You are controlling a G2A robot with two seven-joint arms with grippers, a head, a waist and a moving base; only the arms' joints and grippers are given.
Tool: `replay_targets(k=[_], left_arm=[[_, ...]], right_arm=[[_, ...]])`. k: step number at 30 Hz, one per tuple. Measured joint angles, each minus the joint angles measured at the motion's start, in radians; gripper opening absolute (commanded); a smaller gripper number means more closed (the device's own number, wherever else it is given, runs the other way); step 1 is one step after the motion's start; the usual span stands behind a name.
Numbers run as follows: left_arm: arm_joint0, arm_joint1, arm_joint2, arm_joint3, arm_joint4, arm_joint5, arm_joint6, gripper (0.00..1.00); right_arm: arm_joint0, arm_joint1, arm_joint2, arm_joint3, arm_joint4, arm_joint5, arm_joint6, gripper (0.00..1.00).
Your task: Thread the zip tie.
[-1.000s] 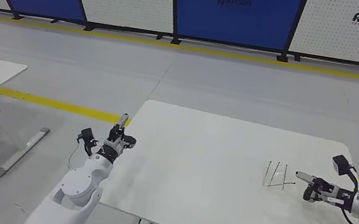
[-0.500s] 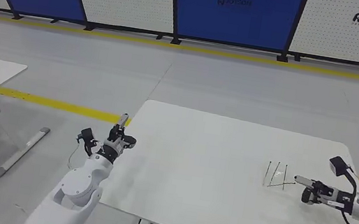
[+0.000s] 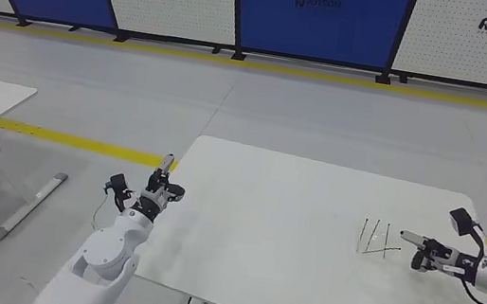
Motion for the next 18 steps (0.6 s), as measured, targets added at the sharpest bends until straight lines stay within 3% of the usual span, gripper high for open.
replay_targets(k=[7,8,9,11,13,15,18], left_arm=[[0.000,0.000,0.000,0.000,0.000,0.000,0.000,1.00],[0.000,0.000,0.000,0.000,0.000,0.000,0.000,1.00],[0.000,0.000,0.000,0.000,0.000,0.000,0.000,1.00],[0.000,0.000,0.000,0.000,0.000,0.000,0.000,1.00],[0.000,0.000,0.000,0.000,0.000,0.000,0.000,1.00],[0.000,0.000,0.000,0.000,0.000,0.000,0.000,1.00],[0.000,0.000,0.000,0.000,0.000,0.000,0.000,1.00]], right_arm=[[0.044,-0.015,-0.048,0.083,-0.007,-0.005,-0.030,1.00],[0.049,-0.016,-0.051,0.095,-0.005,-0.008,-0.031,0.95],[0.056,-0.018,-0.056,0.109,-0.003,-0.013,-0.031,0.82],[0.065,-0.020,-0.065,0.127,-0.005,-0.017,-0.032,0.76],[0.075,-0.024,-0.075,0.143,-0.007,-0.022,-0.034,0.56],[0.084,-0.026,-0.083,0.159,-0.005,-0.025,-0.034,0.62],[0.096,-0.030,-0.093,0.181,0.000,-0.027,-0.029,0.57]])
